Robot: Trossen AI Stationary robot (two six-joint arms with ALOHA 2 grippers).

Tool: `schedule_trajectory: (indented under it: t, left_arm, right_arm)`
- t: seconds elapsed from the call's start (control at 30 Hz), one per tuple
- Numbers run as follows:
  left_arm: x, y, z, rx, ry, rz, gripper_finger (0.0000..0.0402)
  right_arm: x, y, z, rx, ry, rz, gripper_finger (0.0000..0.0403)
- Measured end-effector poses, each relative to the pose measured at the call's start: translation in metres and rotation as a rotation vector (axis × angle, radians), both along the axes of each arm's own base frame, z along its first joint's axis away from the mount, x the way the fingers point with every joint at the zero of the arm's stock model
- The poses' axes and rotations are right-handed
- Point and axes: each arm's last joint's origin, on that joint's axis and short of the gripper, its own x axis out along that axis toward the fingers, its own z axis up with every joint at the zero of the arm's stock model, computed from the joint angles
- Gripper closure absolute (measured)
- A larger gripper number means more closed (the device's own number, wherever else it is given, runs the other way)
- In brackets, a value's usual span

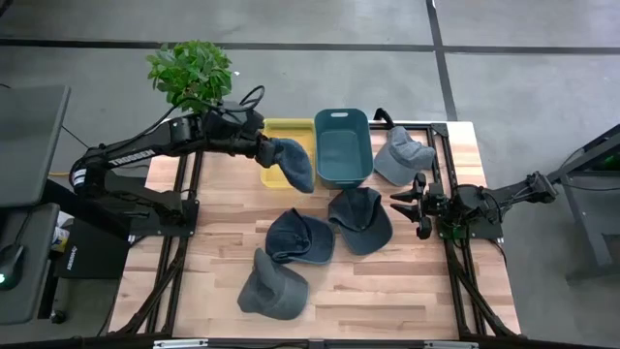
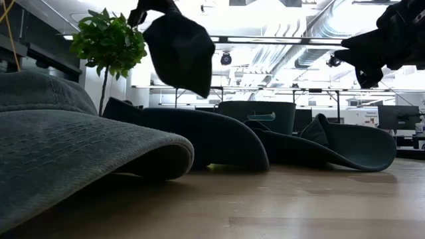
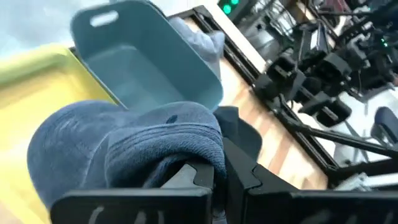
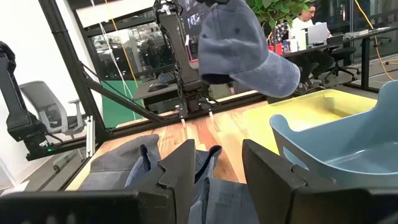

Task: Pick & Place hat
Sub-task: Put the left dark blue cap into the yellow bin

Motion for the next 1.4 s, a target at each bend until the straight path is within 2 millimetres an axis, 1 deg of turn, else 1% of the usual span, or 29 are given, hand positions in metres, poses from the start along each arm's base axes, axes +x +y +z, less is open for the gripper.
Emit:
schedule_trajectory:
  t: [0.1,0.4,0.57,0.63,0.77,1.03,1.17,1.4]
  left_arm:
    - [0.0006,0.0004,0.0052,0.026,-0.043,-0.002,0.0402]
    - [0.0019,0.0002,0.0054,0.027,-0.051,-0.022,0.0402]
    - [0.0019,0.0001,0.0054,0.026,-0.051,-0.024,0.0402]
    - [0.0019,0.0002,0.0054,0.026,-0.051,-0.024,0.0402]
    - [0.0017,0.0007,0.0054,0.050,-0.043,-0.016,0.0401]
    - [0.0037,0.0033,0.0032,0.123,-0.006,0.017,0.0402]
    - [0.0032,0.0042,0.0035,0.151,0.002,0.042,0.0401]
    - [0.0030,0.0048,0.0037,0.177,0.011,0.055,0.0401]
  right_arm:
    - [0.0000,0.0000,0.0000,0.000,0.000,0.000,0.0274]
    - [0.0000,0.0000,0.0000,0.000,0.000,0.000,0.0274]
    - [-0.0007,-0.0028,0.0028,-0.009,-0.023,-0.099,0.0274]
    - [-0.0009,-0.0033,0.0039,0.004,-0.036,-0.113,0.0274]
    - [-0.0007,-0.0027,0.0035,0.047,-0.040,-0.088,0.0274]
    - [-0.0007,-0.0027,0.0036,0.055,-0.041,-0.088,0.0274]
    - [-0.0007,-0.0024,0.0036,0.102,-0.049,-0.076,0.0274]
    - [-0.0007,-0.0025,0.0039,0.107,-0.053,-0.077,0.0274]
